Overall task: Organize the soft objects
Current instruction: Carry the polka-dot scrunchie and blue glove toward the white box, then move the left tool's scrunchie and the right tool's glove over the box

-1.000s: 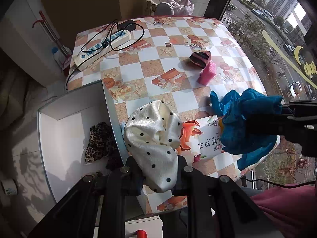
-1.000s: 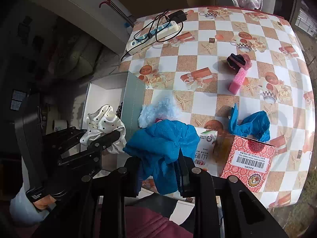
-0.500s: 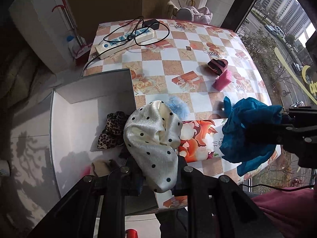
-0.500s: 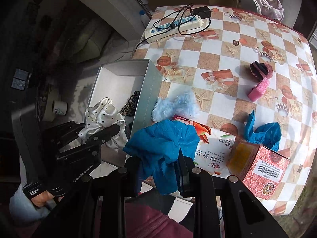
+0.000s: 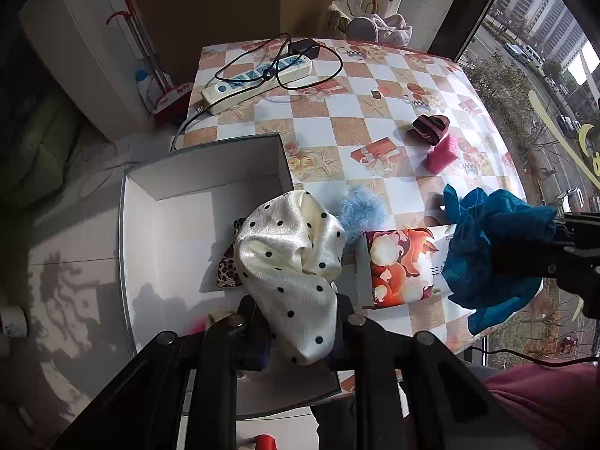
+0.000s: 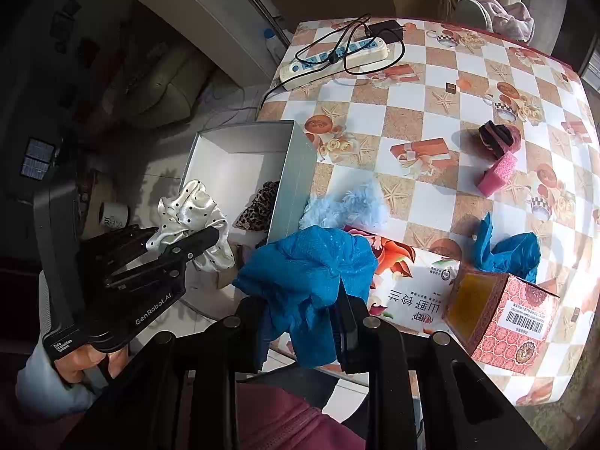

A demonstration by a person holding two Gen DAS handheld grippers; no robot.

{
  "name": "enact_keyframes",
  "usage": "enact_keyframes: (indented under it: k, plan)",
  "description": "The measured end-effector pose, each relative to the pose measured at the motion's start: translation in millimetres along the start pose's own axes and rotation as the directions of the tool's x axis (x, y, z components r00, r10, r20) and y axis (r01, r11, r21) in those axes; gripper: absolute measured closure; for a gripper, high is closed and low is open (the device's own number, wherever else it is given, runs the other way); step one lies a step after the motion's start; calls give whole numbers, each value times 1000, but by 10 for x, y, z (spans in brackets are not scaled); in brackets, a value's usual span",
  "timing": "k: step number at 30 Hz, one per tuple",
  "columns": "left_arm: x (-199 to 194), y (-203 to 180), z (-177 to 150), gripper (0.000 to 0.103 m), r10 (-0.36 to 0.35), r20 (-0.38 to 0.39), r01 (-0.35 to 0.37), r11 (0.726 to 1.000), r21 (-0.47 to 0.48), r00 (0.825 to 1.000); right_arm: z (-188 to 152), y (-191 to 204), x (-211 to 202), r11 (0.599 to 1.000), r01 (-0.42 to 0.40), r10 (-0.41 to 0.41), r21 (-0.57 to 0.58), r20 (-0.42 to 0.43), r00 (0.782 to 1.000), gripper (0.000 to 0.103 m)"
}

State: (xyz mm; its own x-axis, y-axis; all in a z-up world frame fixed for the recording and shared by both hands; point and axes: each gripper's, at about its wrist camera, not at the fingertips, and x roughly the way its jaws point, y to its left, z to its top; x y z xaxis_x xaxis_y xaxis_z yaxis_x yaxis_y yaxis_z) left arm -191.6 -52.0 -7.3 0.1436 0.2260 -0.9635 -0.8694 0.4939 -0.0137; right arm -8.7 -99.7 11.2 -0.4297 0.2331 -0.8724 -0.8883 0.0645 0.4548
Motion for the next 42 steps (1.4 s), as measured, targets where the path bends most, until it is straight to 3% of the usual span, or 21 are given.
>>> enact_keyframes:
  k: [17,42]
  plan:
    - [111,-161,102,81,23,-52,-10,972,236,998,-210,-187,-106,976,-43,14,213,135,991,75]
    - [191,-203,124,81,22,-64,-4,963,269,998,-220,-228,-166,969,-41,2,245,156,988,75]
